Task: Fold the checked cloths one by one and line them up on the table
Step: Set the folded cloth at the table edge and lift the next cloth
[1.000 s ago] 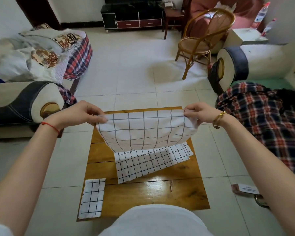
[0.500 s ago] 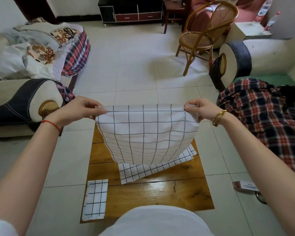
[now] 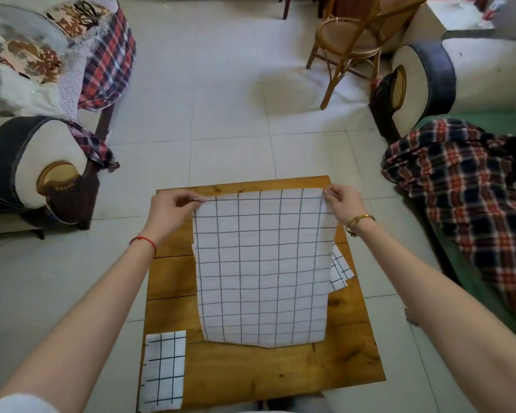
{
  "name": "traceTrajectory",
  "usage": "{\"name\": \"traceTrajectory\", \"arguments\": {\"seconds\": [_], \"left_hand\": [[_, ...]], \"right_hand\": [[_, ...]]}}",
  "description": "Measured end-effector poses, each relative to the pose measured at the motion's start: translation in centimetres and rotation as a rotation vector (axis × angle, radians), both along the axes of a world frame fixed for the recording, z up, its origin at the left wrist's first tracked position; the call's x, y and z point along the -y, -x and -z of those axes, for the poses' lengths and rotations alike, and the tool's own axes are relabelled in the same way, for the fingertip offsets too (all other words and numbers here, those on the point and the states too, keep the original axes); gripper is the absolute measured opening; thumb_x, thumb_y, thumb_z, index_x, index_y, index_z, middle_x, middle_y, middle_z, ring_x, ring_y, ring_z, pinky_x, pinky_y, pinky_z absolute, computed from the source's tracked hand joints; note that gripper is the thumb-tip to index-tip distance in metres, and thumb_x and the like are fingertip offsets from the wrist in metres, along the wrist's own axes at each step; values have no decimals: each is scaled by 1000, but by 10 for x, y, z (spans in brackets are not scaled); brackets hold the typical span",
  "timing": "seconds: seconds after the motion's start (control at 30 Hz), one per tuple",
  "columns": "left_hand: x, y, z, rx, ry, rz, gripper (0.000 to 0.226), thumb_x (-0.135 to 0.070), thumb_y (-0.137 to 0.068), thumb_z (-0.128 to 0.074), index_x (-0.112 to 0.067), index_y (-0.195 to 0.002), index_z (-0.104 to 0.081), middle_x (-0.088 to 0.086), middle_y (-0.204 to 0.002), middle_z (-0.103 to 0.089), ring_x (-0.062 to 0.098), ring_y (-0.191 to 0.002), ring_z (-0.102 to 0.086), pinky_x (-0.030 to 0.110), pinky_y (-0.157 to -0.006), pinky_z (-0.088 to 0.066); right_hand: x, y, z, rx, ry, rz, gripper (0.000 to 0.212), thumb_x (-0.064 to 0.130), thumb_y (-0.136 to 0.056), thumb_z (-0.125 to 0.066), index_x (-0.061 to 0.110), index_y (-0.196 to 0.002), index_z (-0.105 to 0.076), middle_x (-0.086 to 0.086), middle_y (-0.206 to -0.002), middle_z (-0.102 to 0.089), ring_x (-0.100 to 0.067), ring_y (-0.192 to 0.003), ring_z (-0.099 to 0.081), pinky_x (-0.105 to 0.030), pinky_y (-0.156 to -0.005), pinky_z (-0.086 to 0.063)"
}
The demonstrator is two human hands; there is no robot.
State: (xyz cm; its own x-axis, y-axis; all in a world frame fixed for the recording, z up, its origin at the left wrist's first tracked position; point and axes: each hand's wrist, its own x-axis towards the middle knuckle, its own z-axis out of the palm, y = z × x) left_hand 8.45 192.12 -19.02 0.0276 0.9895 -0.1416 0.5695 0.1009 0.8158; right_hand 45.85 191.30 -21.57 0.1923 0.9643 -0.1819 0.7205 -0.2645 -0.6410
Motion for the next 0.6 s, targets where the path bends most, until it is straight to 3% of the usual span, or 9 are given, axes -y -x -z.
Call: {"name": "traceTrajectory", "arguments": {"seconds": [0.1,0.33,0.47,0.6], "left_hand": [[-12,-6,21,7,-7,-19,17,-5,-86,-67,-19,-92,-74,-18,-86,-66,-15,-79,-60,-2,-72,-41],[-11,-1,55,-28,48,-9,16,-8,-86,-69,-20,-95,-75,-10,-90,-69,3,-89,-60,7,-79,-41],[3,5,72,-64,100,-19,14,-14,-85,-71,-22,-96,-74,-11,-87,-67,2,-83,-59,10,-74,-42],[22,9,88,-74,152,-7,15,-10,-84,-72,-17,-97,-75,-9,-83,-67,3,-79,-59,17,-76,-48]], "right_hand": [[-12,3,21,17,7,35,17,5,-91,-49,4,-101,-62,-11,-87,-63,-26,-86,-57,-27,-73,-40],[-2,6,44,-10,6,38,24,-3,-87,-47,9,-100,-64,-2,-88,-62,-17,-84,-54,-19,-71,-35],[16,8,55,-50,25,31,28,-4,-91,-46,12,-106,-64,3,-97,-62,-10,-92,-55,-21,-84,-42],[35,9,75,-26,62,6,31,-5,-90,-46,17,-103,-64,2,-96,-66,-13,-90,-59,-25,-83,-47]]}}
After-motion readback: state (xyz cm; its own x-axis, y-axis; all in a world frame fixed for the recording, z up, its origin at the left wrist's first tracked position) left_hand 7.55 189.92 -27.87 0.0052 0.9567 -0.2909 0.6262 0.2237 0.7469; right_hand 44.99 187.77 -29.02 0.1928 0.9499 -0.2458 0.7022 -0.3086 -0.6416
